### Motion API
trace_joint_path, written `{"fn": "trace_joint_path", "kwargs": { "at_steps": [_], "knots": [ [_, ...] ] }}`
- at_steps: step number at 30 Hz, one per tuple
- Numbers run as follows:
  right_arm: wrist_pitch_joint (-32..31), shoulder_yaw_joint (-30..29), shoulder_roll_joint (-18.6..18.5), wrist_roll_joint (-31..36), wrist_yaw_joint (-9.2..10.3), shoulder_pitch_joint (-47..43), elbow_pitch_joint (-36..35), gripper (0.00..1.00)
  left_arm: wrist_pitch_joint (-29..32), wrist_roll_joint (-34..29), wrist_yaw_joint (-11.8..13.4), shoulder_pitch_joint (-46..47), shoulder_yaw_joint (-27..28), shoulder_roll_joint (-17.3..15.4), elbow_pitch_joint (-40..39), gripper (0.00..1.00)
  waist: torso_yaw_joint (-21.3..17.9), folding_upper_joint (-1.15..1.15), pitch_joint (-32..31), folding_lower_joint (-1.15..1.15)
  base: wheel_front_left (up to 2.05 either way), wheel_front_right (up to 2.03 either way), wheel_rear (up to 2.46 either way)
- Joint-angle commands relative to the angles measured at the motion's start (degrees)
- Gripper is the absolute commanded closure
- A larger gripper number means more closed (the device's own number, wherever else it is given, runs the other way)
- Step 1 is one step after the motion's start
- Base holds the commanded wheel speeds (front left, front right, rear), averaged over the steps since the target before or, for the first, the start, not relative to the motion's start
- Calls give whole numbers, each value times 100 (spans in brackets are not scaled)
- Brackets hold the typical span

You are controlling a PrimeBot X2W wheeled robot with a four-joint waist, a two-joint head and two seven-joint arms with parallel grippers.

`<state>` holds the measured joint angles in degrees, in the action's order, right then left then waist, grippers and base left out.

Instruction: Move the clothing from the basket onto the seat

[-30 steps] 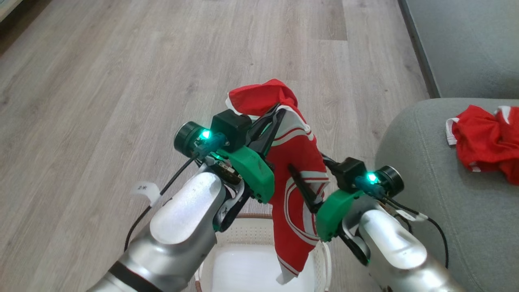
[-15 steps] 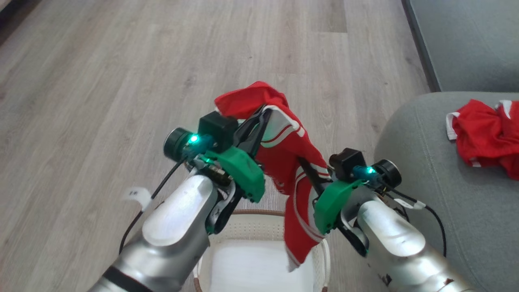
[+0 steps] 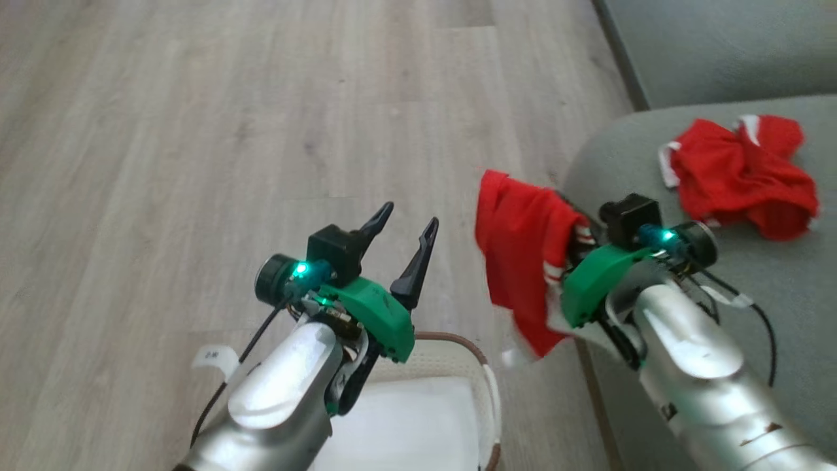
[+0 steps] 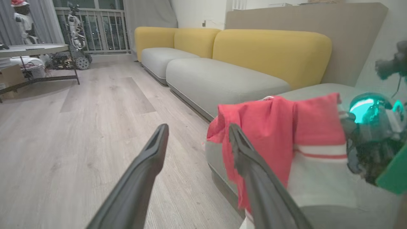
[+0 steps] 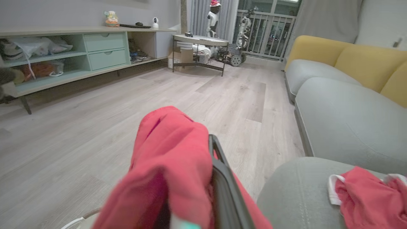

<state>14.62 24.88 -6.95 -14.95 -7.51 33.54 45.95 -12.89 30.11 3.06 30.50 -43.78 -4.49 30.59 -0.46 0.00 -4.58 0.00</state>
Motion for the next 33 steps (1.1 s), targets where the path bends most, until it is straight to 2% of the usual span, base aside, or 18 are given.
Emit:
{"fn": "trace_joint_path", "kwargs": {
  "at_steps": [1, 12, 19, 25, 33],
  "knots": [
    [38, -12, -7, 48, 2, 284, -225, 100, -69, 54, 18, 207, 184, -40, -120, 0, -249, 0, 46, 0, 0, 0, 0],
    [21, -379, -432, 179, 2, 345, -657, 100, -181, 111, -21, 27, 111, 80, 50, 0, -1393, 0, 226, 0, 0, 0, 0],
    [-174, -484, -600, 66, 2, 303, -1029, 100, -205, 86, -48, 48, 101, 127, 61, 0, -1891, 0, 397, 0, 0, 0, 0],
    [-386, -500, -711, -47, 2, 253, -1278, 100, -209, -11, -54, 83, 107, 148, -2, 0, -2000, 0, 555, 0, 0, 0, 0],
    [-695, -358, -992, -274, 2, 931, -1328, 100, -210, -166, -8, 167, 190, 155, -147, 0, -1725, 0, 909, 0, 0, 0, 0]
  ]
}}
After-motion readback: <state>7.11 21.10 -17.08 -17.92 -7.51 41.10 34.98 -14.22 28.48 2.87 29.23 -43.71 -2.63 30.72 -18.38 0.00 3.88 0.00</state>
